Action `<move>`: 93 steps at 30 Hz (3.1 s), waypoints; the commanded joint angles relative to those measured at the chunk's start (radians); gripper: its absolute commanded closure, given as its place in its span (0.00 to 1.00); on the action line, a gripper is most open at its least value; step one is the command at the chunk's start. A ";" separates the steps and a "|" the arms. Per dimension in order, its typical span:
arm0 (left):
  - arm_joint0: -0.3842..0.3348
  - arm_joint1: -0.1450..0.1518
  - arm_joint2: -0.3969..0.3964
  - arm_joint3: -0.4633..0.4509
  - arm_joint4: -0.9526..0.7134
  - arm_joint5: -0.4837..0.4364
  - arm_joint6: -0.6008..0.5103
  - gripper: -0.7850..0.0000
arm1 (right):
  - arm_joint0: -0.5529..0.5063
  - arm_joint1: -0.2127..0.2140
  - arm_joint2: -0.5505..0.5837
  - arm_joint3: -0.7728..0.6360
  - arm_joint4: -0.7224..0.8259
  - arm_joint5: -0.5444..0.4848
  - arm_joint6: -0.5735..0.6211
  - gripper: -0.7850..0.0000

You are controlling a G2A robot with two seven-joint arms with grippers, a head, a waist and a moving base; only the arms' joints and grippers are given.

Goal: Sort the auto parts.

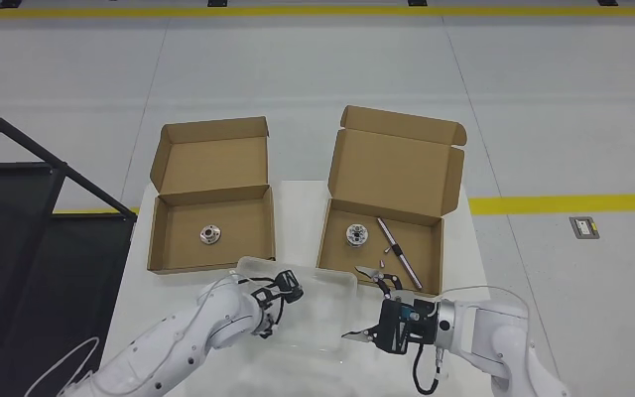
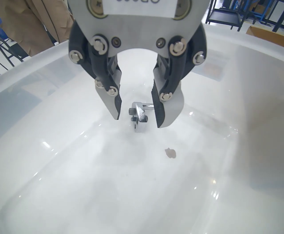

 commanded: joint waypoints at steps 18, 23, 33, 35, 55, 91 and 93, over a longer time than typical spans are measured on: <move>0.031 -0.030 -0.047 0.045 -0.008 -0.015 -0.004 1.00 | 0.000 0.000 0.000 0.000 0.000 0.000 0.000 0.00; 0.041 -0.024 -0.089 0.023 -0.024 -0.024 -0.005 1.00 | 0.000 0.000 0.000 0.000 0.000 0.000 0.000 0.00; 0.185 0.081 -0.390 -0.334 -0.016 0.012 -0.064 1.00 | 0.000 0.000 0.000 0.000 0.000 0.000 0.000 0.00; 0.230 0.102 -0.461 -0.397 -0.005 0.013 -0.074 1.00 | 0.000 0.000 0.000 0.000 0.000 0.000 0.000 0.00; 0.407 0.161 -0.820 -0.272 0.098 -0.042 0.212 1.00 | 0.000 0.000 0.000 0.000 0.000 0.000 0.000 0.00; -0.121 -0.107 -0.308 0.612 0.016 -0.135 0.546 1.00 | 0.000 0.000 0.000 0.000 0.000 0.000 0.000 0.00; -0.137 -0.121 -0.300 0.653 0.018 -0.142 0.562 0.97 | 0.000 0.000 0.000 0.000 0.000 0.000 0.000 0.00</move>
